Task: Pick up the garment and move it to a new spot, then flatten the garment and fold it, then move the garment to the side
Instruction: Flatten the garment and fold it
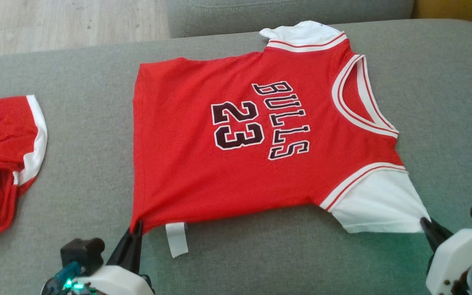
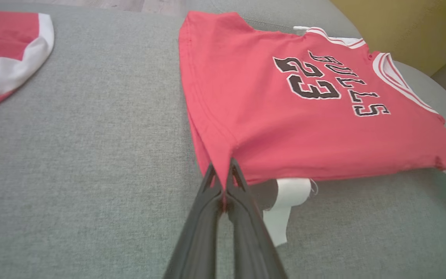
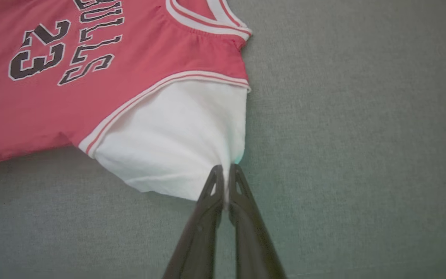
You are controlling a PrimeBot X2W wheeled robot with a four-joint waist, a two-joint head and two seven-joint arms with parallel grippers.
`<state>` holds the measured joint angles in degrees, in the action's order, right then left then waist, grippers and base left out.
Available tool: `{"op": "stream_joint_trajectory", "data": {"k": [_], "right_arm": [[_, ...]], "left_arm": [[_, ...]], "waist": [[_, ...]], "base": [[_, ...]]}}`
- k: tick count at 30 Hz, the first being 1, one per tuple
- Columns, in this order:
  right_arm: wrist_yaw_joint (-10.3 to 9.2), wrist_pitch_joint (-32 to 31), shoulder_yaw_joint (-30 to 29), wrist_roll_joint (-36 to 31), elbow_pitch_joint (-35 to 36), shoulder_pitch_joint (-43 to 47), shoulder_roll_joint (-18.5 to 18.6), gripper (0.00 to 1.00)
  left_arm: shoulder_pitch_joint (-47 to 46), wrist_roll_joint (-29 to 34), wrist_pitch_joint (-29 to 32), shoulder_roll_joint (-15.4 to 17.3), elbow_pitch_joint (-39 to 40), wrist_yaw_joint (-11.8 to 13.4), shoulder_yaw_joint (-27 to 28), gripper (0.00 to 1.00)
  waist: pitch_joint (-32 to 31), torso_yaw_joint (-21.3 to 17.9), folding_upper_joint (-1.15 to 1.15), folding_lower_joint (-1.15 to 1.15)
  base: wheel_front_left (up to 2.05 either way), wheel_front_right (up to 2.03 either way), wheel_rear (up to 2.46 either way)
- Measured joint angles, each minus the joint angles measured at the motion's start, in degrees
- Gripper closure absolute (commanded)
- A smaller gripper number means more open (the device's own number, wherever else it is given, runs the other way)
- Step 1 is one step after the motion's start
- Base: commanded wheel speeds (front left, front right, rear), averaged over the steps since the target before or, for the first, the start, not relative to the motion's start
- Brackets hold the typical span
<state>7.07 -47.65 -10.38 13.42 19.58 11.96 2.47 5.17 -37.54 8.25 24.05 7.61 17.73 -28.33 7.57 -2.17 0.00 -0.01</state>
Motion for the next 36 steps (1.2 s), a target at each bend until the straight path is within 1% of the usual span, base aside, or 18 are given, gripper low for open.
{"op": "stream_joint_trajectory", "data": {"k": [4,7,8,11,16,18,19,24,30,31,32,33,36], "right_arm": [[0.00,-2.45,-0.45,0.29,3.09,0.86,-0.08,1.00],[0.00,-0.63,-1.11,0.20,4.03,-0.95,-0.11,1.00],[0.00,0.48,-0.99,0.20,3.97,-2.27,-0.11,1.00],[0.00,3.76,0.25,0.16,2.78,-8.61,0.24,1.00],[0.00,7.20,2.52,0.25,-2.26,-19.63,2.85,1.00],[0.00,7.87,3.13,0.38,-5.31,-22.96,4.08,1.00],[0.00,8.36,4.09,1.10,-8.36,-25.68,5.26,1.00],[0.00,9.99,6.86,1.80,-15.03,-31.92,7.42,1.00],[0.00,11.91,9.77,2.74,-20.57,-36.72,8.64,1.00],[0.00,12.69,10.27,2.76,-21.12,-37.15,8.95,1.00],[0.00,13.88,10.36,3.09,-21.50,-37.54,9.05,0.27],[0.00,15.22,10.47,3.58,-21.82,-38.00,9.06,0.00],[0.00,19.15,11.24,4.66,-22.38,-39.55,9.07,0.00]], "left_arm": [[-0.15,0.42,0.34,0.49,1.31,-0.05,-0.89,1.00],[-0.80,1.25,-0.04,0.51,1.33,-0.18,-0.99,1.00],[-1.63,1.40,-0.32,0.49,1.02,-0.63,-1.01,1.00],[-5.66,1.38,-1.31,0.18,-0.33,-1.44,-0.89,1.00],[-13.07,1.38,-2.02,-1.54,-3.91,-2.89,-0.12,1.00],[-15.47,1.38,-2.01,-1.99,-5.91,-3.60,-0.04,1.00],[-17.53,1.38,-1.94,-2.54,-8.11,-4.22,-0.05,1.00],[-22.23,2.24,-2.13,-3.83,-12.92,-5.20,-0.92,1.00],[-26.07,2.89,-3.36,-5.16,-17.07,-5.97,-1.27,1.00],[-26.40,2.89,-3.37,-5.20,-17.51,-6.03,-1.27,0.95],[-26.64,2.91,-3.57,-5.28,-18.05,-6.15,-1.31,0.53],[-26.81,3.07,-4.15,-5.44,-18.49,-6.13,-1.32,0.00],[-27.28,3.44,-6.02,-6.15,-19.12,-6.11,-1.30,0.00]], "waist": [[0.29,0.17,0.00,0.01],[0.78,0.11,0.00,0.00],[0.99,0.04,0.00,0.01],[1.91,-0.21,0.00,0.01],[4.14,-0.25,0.00,0.02],[5.24,-0.14,0.00,0.02],[6.41,-0.01,0.00,0.02],[9.51,0.19,0.00,0.02],[12.40,0.21,-0.01,0.03],[12.68,0.21,0.00,0.02],[12.88,0.23,0.00,0.02],[13.01,0.27,-0.01,0.02],[12.84,0.39,0.00,0.02]], "base": [[0.00,0.00,0.00],[0.00,0.00,0.00],[0.00,0.00,0.00],[0.00,0.00,0.00],[0.00,0.00,0.00],[0.00,0.00,0.00],[0.00,0.00,0.00],[0.00,0.00,0.00],[0.00,0.00,0.00],[0.00,0.00,0.00],[0.00,0.00,0.00],[0.00,0.00,0.00],[0.00,0.00,0.00]]}}
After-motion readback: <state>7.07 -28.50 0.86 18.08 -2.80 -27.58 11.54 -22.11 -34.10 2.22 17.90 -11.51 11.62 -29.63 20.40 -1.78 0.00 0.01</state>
